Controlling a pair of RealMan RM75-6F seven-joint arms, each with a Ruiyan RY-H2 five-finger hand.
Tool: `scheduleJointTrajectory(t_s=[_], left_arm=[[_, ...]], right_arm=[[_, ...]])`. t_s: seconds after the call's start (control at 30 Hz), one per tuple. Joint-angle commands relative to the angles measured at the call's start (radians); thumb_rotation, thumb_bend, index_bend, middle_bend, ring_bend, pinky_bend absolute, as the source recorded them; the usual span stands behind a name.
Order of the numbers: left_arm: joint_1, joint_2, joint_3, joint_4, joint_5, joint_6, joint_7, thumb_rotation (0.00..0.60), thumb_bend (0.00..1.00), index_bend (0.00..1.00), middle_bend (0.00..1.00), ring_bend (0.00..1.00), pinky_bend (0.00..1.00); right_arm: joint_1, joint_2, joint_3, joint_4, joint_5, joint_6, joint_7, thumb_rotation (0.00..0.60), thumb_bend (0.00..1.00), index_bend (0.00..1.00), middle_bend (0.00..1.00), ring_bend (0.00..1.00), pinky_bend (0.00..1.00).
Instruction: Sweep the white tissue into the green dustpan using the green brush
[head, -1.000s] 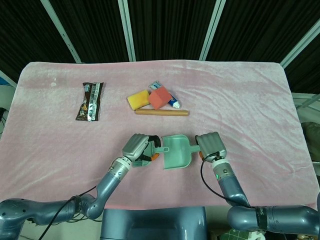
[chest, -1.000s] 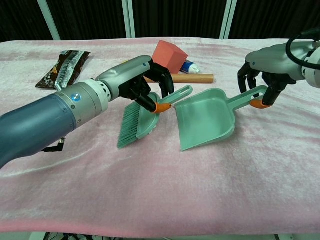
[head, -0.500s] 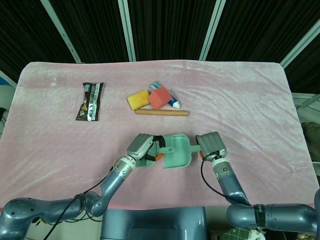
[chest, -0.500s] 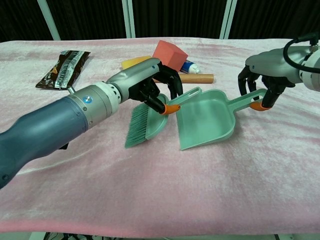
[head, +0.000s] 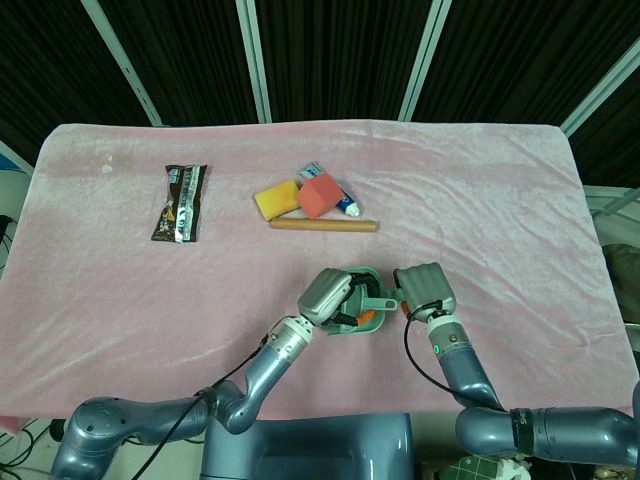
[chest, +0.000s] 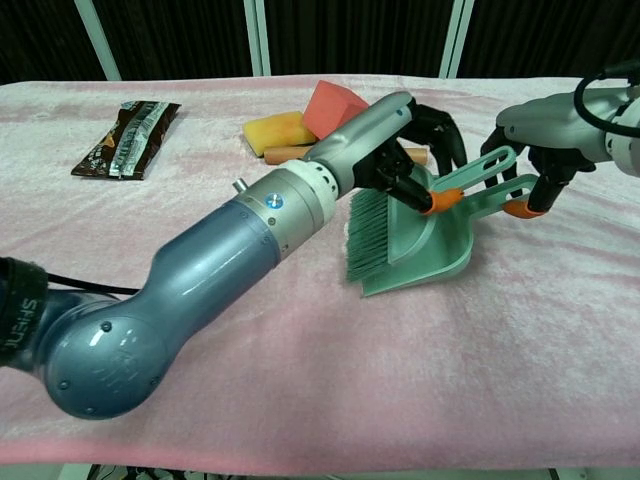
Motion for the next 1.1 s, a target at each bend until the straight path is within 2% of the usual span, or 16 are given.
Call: scheduleJointTrajectory(t_s=[0.03, 0.3, 0.53, 0.83, 1.1], left_arm=[[-0.025, -0.022, -0.026, 0.016, 0.014, 0.023, -0.030, 0.600, 0.40, 0.61, 0.63, 0.92, 1.00], [-0.014, 0.010, -0.018, 0.000, 0.044, 0.072, -0.061, 0.600, 0.40, 0.61, 0.63, 0.92, 1.00], [0.022, 0.079, -0.004, -0.066, 0.054, 0.102, -0.083, 0.600, 0.40, 0.61, 0.63, 0.92, 1.00], [0.062, 0.133, 0.033, -0.093, 0.026, 0.079, -0.067, 0.600, 0.40, 0.61, 0.63, 0.92, 1.00], [0.075, 0.150, 0.054, -0.080, 0.008, 0.048, -0.064, 0.600, 0.40, 0.61, 0.63, 0.92, 1.00]], right_arm=[[0.000, 0.001, -0.001, -0.002, -0.001, 0.001, 0.002, 0.600, 0.51, 0.73, 0.73, 0.74, 0.81], [0.001, 0.002, -0.007, 0.001, 0.000, 0.001, 0.004, 0.600, 0.51, 0.73, 0.73, 0.74, 0.81], [0.001, 0.003, -0.008, 0.006, 0.008, 0.002, 0.009, 0.600, 0.51, 0.73, 0.73, 0.74, 0.81], [0.012, -0.018, -0.005, 0.032, 0.046, -0.016, 0.008, 0.600, 0.51, 0.73, 0.73, 0.74, 0.81], [0.021, -0.024, 0.008, 0.057, 0.128, -0.059, 0.032, 0.600, 0.51, 0.73, 0.73, 0.74, 0.81]])
